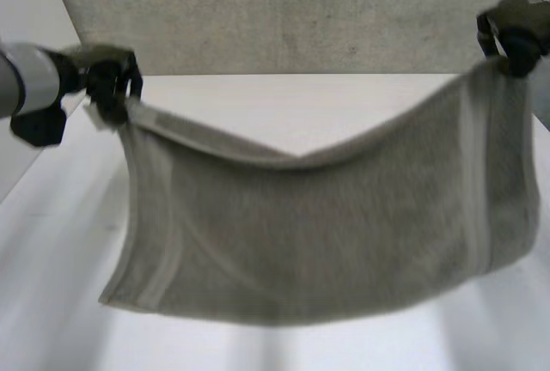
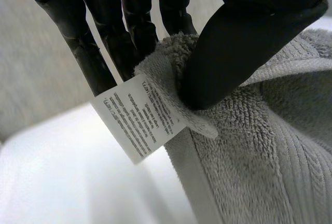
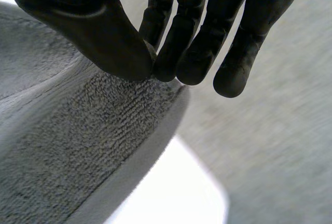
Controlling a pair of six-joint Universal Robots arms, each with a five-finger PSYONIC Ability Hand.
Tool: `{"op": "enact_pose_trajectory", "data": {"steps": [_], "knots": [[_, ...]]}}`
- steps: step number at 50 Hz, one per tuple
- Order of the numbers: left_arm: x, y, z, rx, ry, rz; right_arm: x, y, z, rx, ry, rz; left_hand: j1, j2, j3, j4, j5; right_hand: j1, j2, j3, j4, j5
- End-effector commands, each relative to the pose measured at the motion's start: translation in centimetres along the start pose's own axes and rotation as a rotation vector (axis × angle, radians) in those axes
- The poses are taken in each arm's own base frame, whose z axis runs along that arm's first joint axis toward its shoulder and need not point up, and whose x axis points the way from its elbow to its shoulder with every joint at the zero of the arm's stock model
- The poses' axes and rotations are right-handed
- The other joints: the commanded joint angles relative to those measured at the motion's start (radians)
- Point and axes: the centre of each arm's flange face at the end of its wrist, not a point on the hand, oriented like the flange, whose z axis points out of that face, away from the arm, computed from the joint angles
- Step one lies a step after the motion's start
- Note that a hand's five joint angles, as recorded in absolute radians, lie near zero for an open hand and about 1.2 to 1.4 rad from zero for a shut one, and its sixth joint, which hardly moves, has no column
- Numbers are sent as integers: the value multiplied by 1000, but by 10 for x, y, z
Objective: Fold the towel.
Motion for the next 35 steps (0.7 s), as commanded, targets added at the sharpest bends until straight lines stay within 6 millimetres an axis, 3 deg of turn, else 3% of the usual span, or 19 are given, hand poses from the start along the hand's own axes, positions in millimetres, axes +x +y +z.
{"op": "enact_pose_trajectory", "data": {"steps": [1,3,4,6,10,15,17,19,20,23,24,25,26,28,29,31,32,34,35], "knots": [[-8,-94,-9,484,-19,-64,27,-66,15,331,224,50,228,180,181,177,201,66,63,58,53,50],[-8,-133,-33,710,-3,-111,44,-101,-3,510,288,112,228,180,181,177,201,66,63,58,53,50],[-8,-133,-34,711,-3,-111,44,-102,-3,511,288,112,228,180,181,177,201,66,63,58,53,50],[-8,-156,-53,846,22,-134,56,-123,-17,632,323,164,228,180,181,177,201,66,63,58,53,50],[-10,-153,-51,828,22,-144,58,-134,-30,676,321,179,228,180,181,177,201,66,63,58,53,50],[-10,-125,-30,684,19,-181,47,-118,-22,580,268,194,228,180,181,177,201,66,63,58,53,50],[-10,-110,-19,620,16,-198,40,-105,-14,514,231,205,228,180,181,177,201,66,63,58,53,50],[-10,-71,6,463,9,-226,22,-77,2,394,147,204,228,180,181,177,201,66,63,58,53,50],[-10,-71,6,462,9,-226,22,-77,2,394,146,204,228,180,181,177,201,66,63,58,53,50],[-7,-1,34,225,-6,-216,-16,-19,25,191,-12,159,228,180,181,177,201,66,63,58,53,50],[-7,-1,34,224,-6,-216,-16,-19,25,190,-12,159,228,180,181,177,201,66,63,58,53,50],[-6,22,43,163,-9,-193,-29,5,31,114,-57,136,228,180,181,177,201,66,63,58,53,50],[-6,22,43,163,-9,-193,-29,5,31,113,-57,136,228,180,181,177,201,66,63,58,53,50],[-2,70,58,52,-9,-144,-55,49,38,-12,-127,76,228,180,181,177,201,66,63,58,53,50],[-2,71,58,52,-9,-144,-56,50,38,-13,-128,75,228,180,181,177,201,66,63,58,53,50],[2,113,68,-26,-4,-101,-81,95,41,-116,-193,27,228,180,181,177,201,66,63,58,53,50],[2,113,68,-26,-4,-100,-81,95,41,-117,-193,27,228,180,181,177,201,66,63,58,53,50],[5,148,73,-83,-1,-66,-99,127,42,-168,-225,-4,228,180,181,177,201,66,63,58,53,50],[5,148,73,-83,-1,-66,-99,127,42,-168,-225,-4,228,180,181,177,201,66,63,58,53,50]]}}
